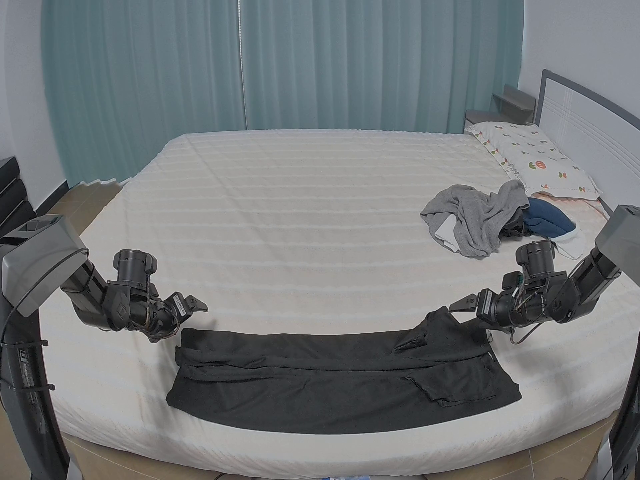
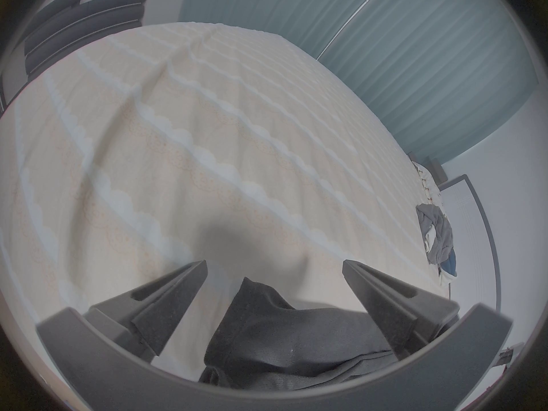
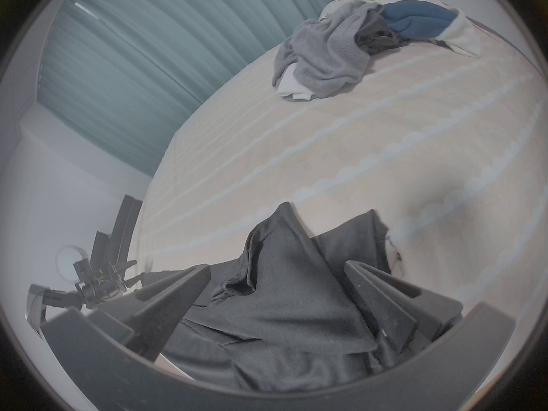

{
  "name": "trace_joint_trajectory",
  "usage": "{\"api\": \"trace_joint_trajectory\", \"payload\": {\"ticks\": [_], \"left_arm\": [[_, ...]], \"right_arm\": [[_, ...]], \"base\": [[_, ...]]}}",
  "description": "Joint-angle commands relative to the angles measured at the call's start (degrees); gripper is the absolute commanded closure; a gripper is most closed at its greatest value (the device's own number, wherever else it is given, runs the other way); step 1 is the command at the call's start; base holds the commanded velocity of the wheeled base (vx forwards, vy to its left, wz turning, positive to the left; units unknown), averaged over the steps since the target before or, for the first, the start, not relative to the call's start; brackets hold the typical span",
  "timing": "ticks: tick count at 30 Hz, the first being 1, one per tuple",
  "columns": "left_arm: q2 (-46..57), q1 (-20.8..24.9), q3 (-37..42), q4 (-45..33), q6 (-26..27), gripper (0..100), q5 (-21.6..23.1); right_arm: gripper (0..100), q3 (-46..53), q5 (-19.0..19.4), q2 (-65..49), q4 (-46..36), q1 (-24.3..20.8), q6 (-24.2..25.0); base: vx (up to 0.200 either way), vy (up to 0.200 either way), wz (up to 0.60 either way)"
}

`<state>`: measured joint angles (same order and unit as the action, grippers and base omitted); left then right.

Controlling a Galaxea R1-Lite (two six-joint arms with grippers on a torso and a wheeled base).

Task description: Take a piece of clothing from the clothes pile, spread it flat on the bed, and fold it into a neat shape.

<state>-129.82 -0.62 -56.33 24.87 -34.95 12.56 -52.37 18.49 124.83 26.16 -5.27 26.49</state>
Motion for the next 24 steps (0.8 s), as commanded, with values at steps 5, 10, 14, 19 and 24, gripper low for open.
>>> {"api": "trace_joint_trajectory", "payload": {"ticks": [5, 10, 14, 19, 24], "left_arm": [[0.0, 0.1, 0.0, -0.1, 0.1, 0, 0.0], [0.1, 0.1, 0.2, -0.1, 0.1, 0, 0.0], [0.1, 0.1, 0.3, -0.1, 0.3, 0, 0.0], [0.1, 0.1, 0.3, 0.0, 0.4, 0, 0.0], [0.0, 0.1, 0.4, 0.0, 0.5, 0, -0.1]], "right_arm": [[0, -1.2, 0.0, 4.9, 0.2, -1.3, -0.2], [0, -1.8, 0.0, 6.0, 0.4, -1.0, -0.2], [0, -1.9, -0.2, 6.3, 0.5, -0.8, -0.2], [100, -1.6, -0.4, 6.2, 0.3, -0.7, -0.3], [100, -1.1, -0.4, 5.5, -0.1, -0.1, -0.3]], "base": [[0.000, 0.000, 0.00], [0.000, 0.000, 0.00], [0.000, 0.000, 0.00], [0.000, 0.000, 0.00], [0.000, 0.000, 0.00]]}}
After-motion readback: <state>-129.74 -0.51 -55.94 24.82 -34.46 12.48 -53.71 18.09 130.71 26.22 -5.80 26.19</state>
